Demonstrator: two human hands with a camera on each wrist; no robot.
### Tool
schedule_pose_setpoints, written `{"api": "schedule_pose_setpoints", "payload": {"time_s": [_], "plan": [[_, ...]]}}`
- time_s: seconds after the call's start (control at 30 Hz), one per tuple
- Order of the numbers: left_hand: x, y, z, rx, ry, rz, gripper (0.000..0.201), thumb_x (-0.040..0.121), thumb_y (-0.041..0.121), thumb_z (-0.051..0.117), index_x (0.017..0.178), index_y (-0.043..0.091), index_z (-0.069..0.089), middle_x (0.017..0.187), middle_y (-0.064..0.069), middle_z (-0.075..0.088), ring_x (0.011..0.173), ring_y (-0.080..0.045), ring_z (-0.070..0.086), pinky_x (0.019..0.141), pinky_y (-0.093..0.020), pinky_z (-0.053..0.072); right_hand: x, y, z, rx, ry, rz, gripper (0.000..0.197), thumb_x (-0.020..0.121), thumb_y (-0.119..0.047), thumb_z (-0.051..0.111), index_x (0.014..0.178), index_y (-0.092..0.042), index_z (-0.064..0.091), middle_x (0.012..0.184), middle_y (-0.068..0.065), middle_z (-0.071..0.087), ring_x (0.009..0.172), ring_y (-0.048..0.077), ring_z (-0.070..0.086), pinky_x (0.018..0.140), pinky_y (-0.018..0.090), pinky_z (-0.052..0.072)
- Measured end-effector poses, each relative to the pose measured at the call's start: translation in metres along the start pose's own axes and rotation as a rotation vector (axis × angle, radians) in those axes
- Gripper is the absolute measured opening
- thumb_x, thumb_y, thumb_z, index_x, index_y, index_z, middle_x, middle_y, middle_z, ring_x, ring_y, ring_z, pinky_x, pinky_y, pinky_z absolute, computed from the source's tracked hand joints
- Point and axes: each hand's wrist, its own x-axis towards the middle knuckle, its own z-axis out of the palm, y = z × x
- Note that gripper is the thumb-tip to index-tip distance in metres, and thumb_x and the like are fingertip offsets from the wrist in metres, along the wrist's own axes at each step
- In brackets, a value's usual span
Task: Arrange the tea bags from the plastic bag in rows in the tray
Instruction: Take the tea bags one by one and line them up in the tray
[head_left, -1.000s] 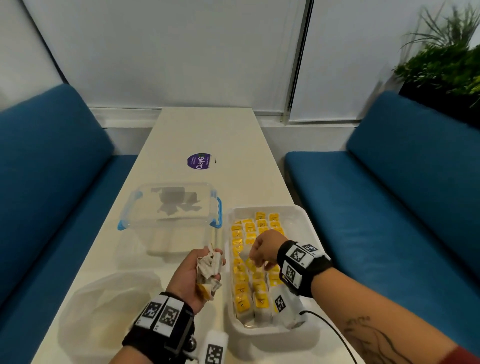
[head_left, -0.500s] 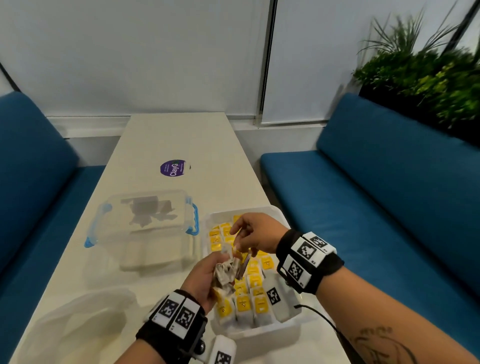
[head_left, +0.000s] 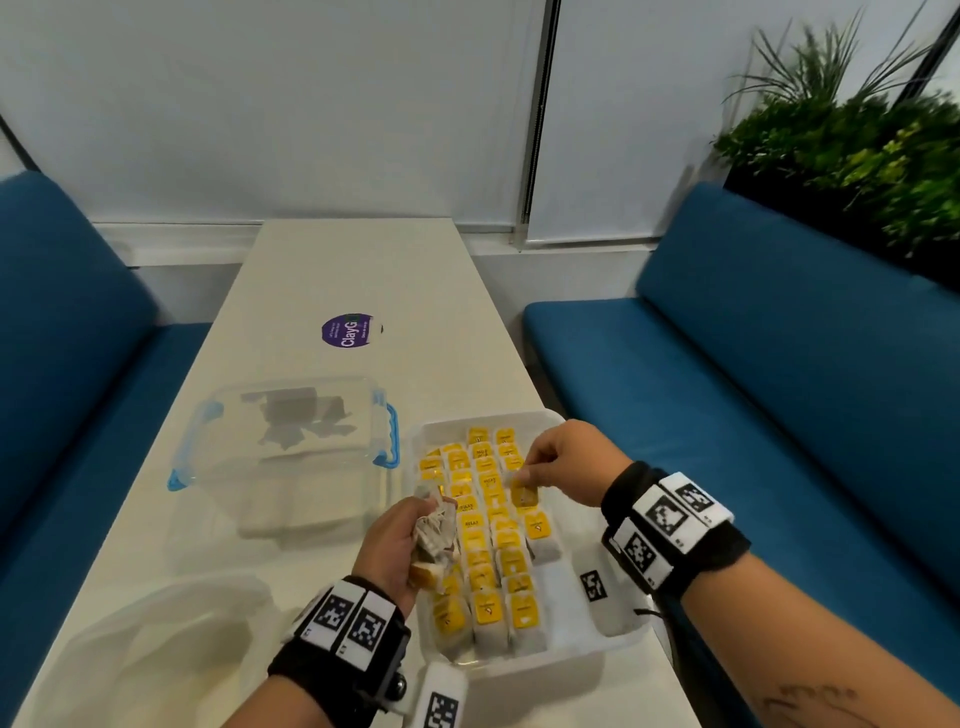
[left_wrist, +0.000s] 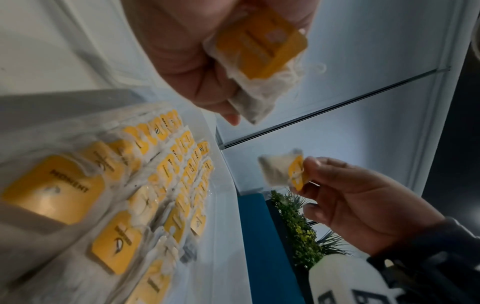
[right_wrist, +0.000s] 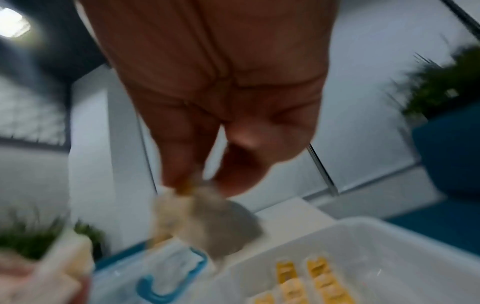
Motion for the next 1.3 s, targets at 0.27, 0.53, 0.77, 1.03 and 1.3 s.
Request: {"api": "schedule_pose_setpoints", "payload": {"time_s": [0.27,0.53,0.77,1.03,1.3], "plan": [[0.005,-0.002,-0.010,0.041,0.005,-0.019,0.020,0.088,0.016,0.047,0.094,0.003,0.061,0.068,-0.007,0.058,0.048,-0.014,0.040,0.045,-0.018,0.029,0.009,0.005,0.003,0.087,-0.067,0.085,0.028,0.092,-0.025,0.058,0.065,-0.017,0.052,0.058,-0.005,0.050,0.048,0.005,0.041,0.044,0.011,0.034],[0.006,-0.003,-0.014,0.052,0.011,-0.019,0.026,0.088,0.016,0.048,0.106,0.001,0.059,0.060,-0.002,0.064,0.045,-0.013,0.040,0.047,-0.022,0.032,0.018,0.026,0.015,-0.060,-0.189,0.228,0.021,0.096,-0.016,0.044,0.076,-0.015,0.044,0.056,0.003,0.056,0.042,0.010,0.048,0.035,0.015,0.032],[0.007,-0.006,-0.020,0.025,0.044,-0.031,0.042,0.088,0.016,0.049,0.127,0.003,0.053,0.070,-0.006,0.067,0.055,-0.017,0.041,0.050,-0.025,0.037,0.020,0.049,0.028,-0.286,-0.527,0.292,0.023,0.087,0.003,0.055,0.104,-0.012,0.056,0.083,0.005,0.061,0.061,0.012,0.059,0.042,0.017,0.046],[0.001,-0.005,-0.012,-0.031,0.002,-0.067,0.017,0.089,0.011,0.048,0.095,0.000,0.060,0.072,-0.011,0.064,0.043,-0.014,0.044,0.040,-0.018,0.037,0.046,0.050,0.046,-0.293,-0.464,0.356,0.020,0.089,-0.002,0.058,0.075,-0.014,0.050,0.066,-0.001,0.056,0.048,0.007,0.056,0.037,0.014,0.044],[-0.001,-0.004,-0.011,-0.034,-0.024,-0.120,0.021,0.090,0.013,0.047,0.082,0.001,0.062,0.074,-0.011,0.059,0.044,-0.015,0.046,0.037,-0.017,0.038,0.062,0.056,0.056,-0.271,-0.378,0.334,0.026,0.083,-0.003,0.062,0.067,-0.019,0.048,0.071,0.000,0.059,0.063,0.014,0.065,0.047,0.019,0.050]]}}
